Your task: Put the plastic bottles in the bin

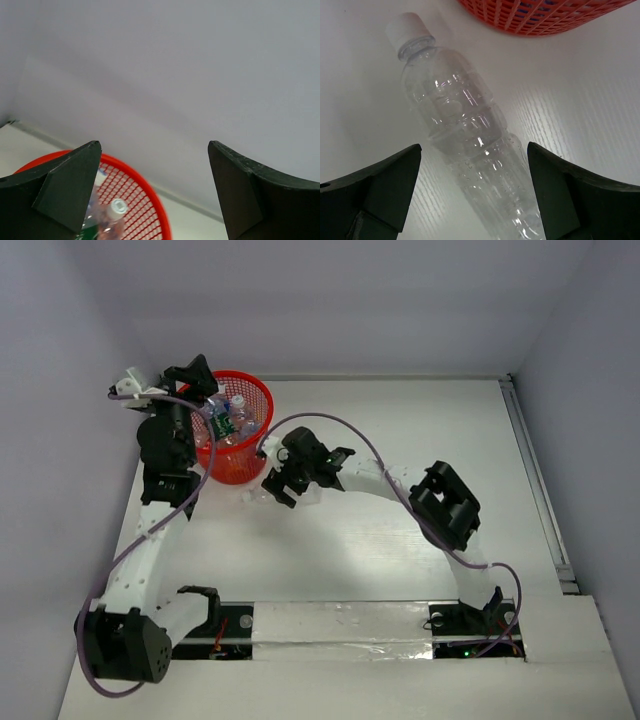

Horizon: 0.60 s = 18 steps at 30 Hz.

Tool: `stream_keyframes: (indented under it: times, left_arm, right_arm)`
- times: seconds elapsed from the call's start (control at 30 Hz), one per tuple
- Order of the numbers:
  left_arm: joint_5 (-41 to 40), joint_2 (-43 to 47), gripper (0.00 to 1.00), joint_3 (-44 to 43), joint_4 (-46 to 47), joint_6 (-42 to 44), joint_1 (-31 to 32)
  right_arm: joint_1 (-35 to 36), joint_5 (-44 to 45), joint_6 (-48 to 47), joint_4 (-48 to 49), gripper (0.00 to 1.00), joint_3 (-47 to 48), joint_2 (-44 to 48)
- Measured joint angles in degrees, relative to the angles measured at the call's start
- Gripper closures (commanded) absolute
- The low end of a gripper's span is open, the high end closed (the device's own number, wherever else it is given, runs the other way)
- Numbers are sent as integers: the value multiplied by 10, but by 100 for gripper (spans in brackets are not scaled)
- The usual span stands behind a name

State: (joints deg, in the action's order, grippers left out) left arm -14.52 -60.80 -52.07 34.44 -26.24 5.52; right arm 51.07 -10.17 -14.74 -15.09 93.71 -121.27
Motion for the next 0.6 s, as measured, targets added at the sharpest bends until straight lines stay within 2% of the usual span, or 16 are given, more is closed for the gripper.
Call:
stream_keyframes:
  times: [0.17,0.3,0.53,0.57,0.6]
  left_arm:
    - [28,70,15,23,-10,-33,0]
    - [62,125,16,49,-36,-52,0]
    - [124,229,16,93,-91,-71,0]
    - [132,246,16,99,-102,-72,0]
    - [139,263,16,106,-113,-72,0]
  right_arm:
    - [0,-17,9,-2,10,0,-14]
    - [0,-25,24,2,16,-12,-14]
    - [14,-33,54,5,13,-63,-2]
    - [17,-34,58,5,14,-62,-2]
    - [19,-36,61,5,21,-60,-2]
